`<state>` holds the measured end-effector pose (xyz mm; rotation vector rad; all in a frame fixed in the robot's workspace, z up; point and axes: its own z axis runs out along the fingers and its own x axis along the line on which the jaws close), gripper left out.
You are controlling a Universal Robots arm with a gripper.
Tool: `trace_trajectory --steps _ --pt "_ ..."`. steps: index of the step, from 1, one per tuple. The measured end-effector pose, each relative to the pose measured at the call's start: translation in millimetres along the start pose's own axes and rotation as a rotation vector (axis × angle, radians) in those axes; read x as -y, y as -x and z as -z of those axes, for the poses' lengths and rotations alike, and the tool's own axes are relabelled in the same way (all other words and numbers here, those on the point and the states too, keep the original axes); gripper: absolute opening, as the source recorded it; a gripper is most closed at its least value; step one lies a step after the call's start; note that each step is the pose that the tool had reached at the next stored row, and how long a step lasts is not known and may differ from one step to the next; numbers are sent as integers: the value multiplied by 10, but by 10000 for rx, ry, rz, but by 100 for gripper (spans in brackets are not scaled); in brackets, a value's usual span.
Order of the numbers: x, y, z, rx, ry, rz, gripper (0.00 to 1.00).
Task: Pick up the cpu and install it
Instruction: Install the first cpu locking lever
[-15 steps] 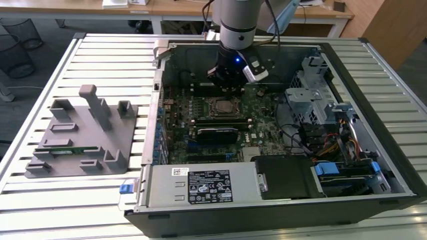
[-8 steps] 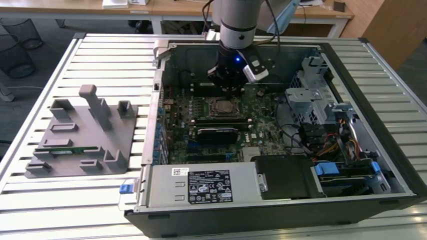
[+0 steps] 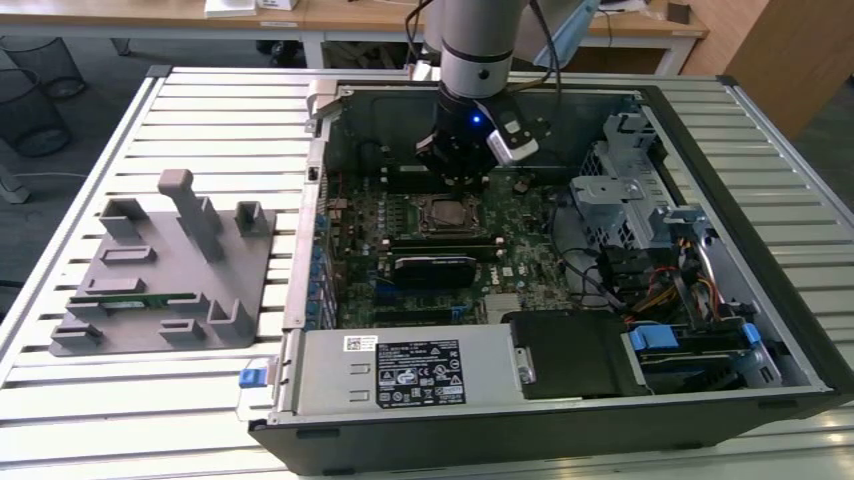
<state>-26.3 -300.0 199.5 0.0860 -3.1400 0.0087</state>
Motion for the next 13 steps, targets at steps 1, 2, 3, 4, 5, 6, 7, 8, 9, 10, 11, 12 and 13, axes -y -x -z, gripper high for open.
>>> trace_trajectory --steps 1,2,3,4,5,6,7,8,9,10,11,12,13 --pt "0 2 -5 -3 -3 0 11" --pt "1 4 -8 -7 -6 0 11" --pt "1 6 -10 -9 -8 0 11" --pt "2 8 -12 -11 -8 -1 11" --pt "1 9 -14 -11 -6 -1 11" --pt "1 10 -15 -10 -5 -2 11" --pt "0 10 -15 -10 -3 -2 11" --pt "0 11 -13 -7 2 -1 11" --pt "-2 13 -4 1 11 0 11" --pt "-1 12 13 -2 8 0 11" --pt "0 11 31 -8 0 0 11" --pt "0 11 38 -9 -1 0 11" --pt "0 11 37 -8 0 -1 11"
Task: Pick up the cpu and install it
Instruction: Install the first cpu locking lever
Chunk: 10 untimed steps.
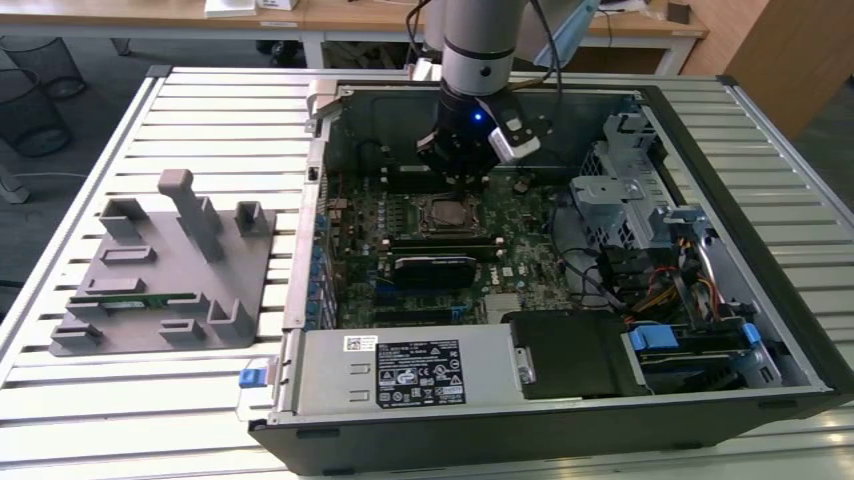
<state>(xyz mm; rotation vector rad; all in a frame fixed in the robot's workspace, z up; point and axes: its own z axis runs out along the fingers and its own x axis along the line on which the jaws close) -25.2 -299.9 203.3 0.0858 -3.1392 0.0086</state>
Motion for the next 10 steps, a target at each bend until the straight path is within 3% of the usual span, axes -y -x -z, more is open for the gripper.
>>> trace_trajectory --steps 10 --pt "2 24 -54 -46 -179 0 11"
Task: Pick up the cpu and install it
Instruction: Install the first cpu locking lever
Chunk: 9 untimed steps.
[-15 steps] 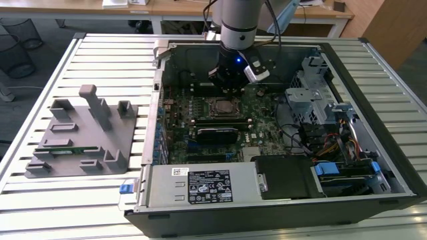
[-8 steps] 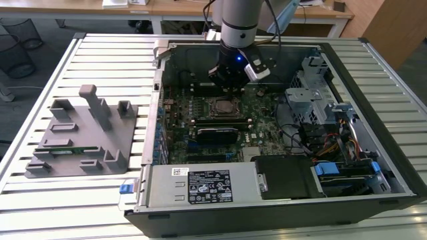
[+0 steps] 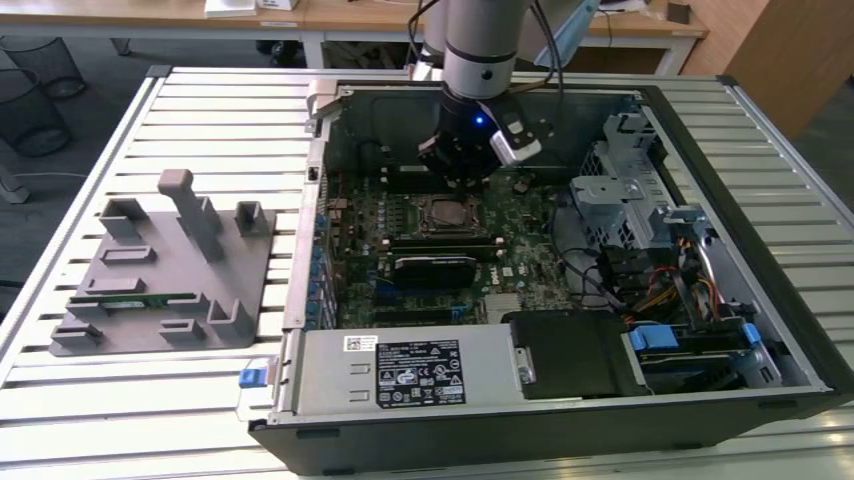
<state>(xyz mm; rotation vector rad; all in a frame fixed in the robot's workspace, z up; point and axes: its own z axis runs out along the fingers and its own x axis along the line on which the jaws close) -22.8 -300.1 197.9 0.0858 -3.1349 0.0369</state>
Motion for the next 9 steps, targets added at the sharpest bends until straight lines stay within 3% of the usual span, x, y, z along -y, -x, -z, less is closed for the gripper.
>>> trace_trajectory --steps 9 --pt "-9 6 -15 -37 -5 2 11"
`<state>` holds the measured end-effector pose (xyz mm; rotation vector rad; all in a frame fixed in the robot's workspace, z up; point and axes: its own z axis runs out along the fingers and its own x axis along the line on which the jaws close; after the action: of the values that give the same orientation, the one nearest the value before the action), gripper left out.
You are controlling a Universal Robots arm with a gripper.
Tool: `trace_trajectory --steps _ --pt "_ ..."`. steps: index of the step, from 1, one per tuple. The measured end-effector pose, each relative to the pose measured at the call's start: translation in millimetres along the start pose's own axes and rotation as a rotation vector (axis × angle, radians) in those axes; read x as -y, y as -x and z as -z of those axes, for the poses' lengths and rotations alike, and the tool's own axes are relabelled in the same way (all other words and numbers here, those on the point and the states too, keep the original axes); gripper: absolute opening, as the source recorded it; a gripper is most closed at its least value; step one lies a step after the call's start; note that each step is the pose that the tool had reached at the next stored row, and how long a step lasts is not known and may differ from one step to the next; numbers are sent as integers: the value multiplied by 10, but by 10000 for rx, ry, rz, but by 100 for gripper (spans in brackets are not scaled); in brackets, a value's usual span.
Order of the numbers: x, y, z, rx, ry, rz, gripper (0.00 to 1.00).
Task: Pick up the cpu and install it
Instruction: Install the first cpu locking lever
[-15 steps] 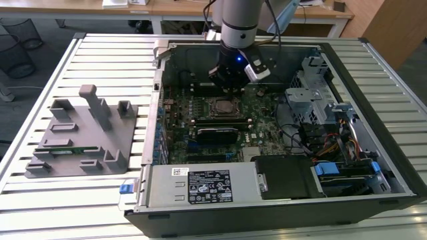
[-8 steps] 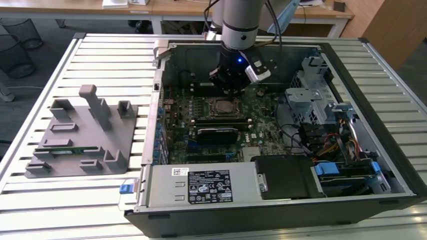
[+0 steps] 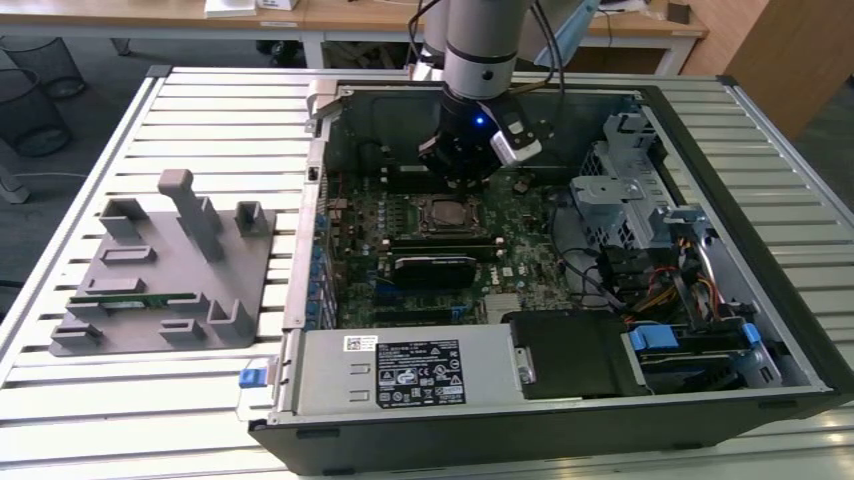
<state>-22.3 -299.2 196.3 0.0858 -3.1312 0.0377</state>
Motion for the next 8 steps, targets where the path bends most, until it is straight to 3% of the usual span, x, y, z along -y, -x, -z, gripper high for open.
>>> trace_trajectory --steps 4,8 --pt "-4 0 -5 2 68 -1 11" --pt "-6 1 -7 13 249 1 11"
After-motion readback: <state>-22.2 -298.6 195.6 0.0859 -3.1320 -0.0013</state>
